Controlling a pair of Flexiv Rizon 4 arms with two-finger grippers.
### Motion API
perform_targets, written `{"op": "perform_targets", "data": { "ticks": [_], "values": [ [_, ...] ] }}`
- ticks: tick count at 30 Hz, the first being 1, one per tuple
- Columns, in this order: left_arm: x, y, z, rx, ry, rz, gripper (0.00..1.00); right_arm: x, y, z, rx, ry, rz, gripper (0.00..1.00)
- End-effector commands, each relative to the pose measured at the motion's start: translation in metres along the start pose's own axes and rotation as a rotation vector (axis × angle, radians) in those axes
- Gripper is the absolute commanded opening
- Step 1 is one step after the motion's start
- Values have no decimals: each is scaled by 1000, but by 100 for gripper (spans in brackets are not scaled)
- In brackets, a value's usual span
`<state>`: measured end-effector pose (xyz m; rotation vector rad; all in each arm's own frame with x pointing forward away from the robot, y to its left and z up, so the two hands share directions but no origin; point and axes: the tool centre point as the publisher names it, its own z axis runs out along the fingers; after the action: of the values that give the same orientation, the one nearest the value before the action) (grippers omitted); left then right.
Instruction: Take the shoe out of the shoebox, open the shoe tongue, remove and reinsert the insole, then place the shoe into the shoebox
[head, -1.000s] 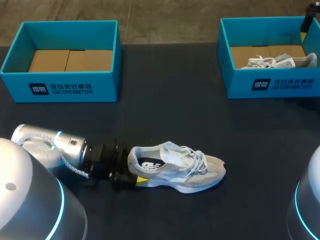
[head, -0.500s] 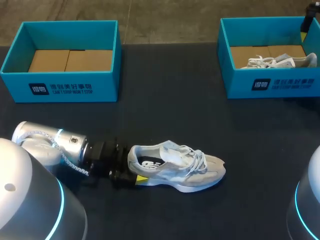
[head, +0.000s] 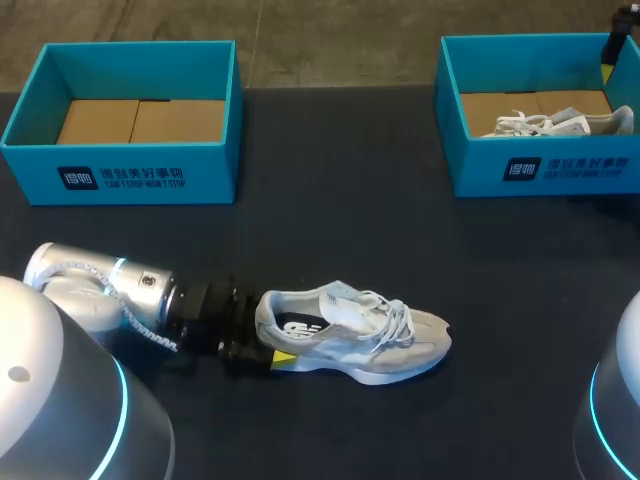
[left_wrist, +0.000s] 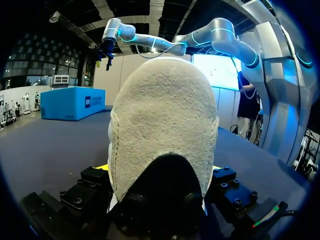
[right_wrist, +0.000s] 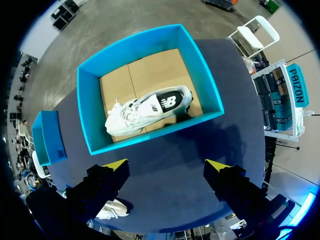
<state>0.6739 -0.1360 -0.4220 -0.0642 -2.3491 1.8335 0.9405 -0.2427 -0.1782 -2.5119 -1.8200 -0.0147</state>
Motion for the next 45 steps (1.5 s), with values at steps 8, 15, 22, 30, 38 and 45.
{"op": "perform_targets", "data": {
  "ticks": [8, 15, 22, 30, 38, 45],
  "values": [
    [-2, 3, -1, -3, 1, -2, 0, 42, -17, -9, 27, -50, 31, 100],
    [-2, 3, -1, -3, 1, -2, 0, 64, -59, -9, -3, -4, 67, 100],
    [-2, 3, -1, -3, 1, -2, 0, 89, -103, 4, 3, 7, 73, 100],
    [-2, 3, -1, -3, 1, -2, 0, 97, -120, 12, 48, 40, 60, 100],
    [-2, 3, -1, -3, 1, -2, 0, 97, -120, 12, 48, 40, 60, 100],
    [-2, 3, -1, -3, 1, -2, 0, 97, -120, 12, 48, 40, 60, 100]
  ]
}}
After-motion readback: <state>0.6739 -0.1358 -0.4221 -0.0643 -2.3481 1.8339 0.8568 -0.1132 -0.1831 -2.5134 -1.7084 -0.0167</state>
